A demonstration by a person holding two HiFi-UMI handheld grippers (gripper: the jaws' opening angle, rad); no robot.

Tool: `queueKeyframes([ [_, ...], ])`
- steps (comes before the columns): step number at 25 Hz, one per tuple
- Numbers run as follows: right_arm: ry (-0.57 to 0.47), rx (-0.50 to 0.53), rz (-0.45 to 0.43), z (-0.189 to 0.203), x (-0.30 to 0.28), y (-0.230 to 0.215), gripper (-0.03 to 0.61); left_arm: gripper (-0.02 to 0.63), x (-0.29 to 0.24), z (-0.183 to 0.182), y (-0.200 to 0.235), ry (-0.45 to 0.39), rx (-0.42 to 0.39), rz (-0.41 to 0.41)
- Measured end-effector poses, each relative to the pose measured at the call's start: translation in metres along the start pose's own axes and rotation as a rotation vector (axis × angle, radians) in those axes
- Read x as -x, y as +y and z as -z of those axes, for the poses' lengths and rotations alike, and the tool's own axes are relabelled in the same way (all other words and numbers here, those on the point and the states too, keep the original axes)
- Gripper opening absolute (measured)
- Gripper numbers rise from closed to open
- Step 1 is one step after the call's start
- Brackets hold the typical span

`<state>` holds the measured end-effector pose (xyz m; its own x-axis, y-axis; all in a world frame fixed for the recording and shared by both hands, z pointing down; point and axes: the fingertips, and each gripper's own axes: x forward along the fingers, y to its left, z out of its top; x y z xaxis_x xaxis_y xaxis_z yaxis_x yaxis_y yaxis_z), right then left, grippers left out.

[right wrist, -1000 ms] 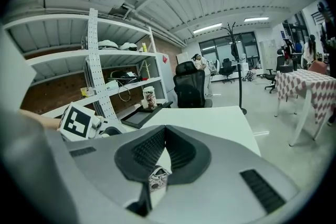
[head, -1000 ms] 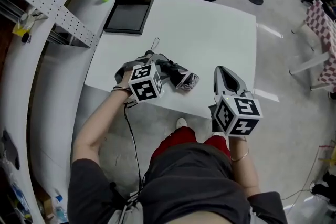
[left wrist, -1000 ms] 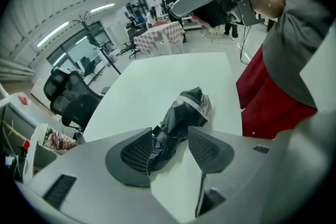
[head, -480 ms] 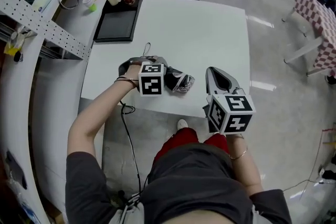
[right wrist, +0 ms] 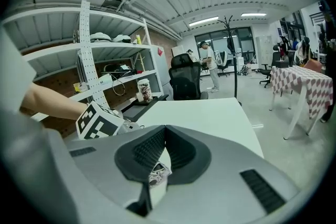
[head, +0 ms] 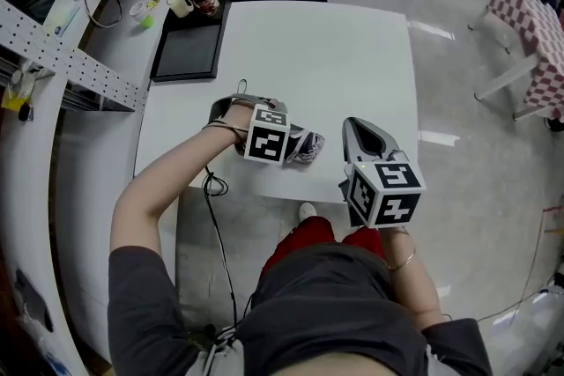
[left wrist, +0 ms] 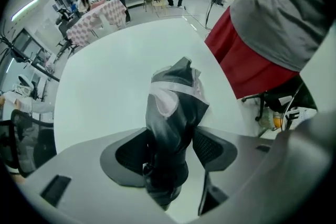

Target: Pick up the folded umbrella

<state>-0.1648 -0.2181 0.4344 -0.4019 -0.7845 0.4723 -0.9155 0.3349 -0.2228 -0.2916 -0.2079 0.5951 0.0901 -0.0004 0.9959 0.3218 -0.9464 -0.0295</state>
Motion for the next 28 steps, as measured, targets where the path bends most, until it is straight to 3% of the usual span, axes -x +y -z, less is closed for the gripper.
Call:
queueKeyframes([
  [8,0.016,-0.016,0.003,0.0,-0.011,-0.008,0.018,0.279,-0.016,0.0,0.0,0.037,-0.085,0.041],
  [17,0.031,-0.027,0.014,-0.001,-0.019,-0.021,0.018,0.296,-0.028,-0.001,-0.001,0.004,-0.067,0.124],
  [24,0.038,-0.025,0.012,-0.001,-0.023,-0.022,0.018,0.304,-0.027,-0.002,0.002,-0.103,-0.048,0.12],
  [28,0.036,-0.018,0.007,-0.002,-0.023,-0.021,0.018,0.277,-0.025,-0.004,0.0,-0.109,-0.047,0.097],
])
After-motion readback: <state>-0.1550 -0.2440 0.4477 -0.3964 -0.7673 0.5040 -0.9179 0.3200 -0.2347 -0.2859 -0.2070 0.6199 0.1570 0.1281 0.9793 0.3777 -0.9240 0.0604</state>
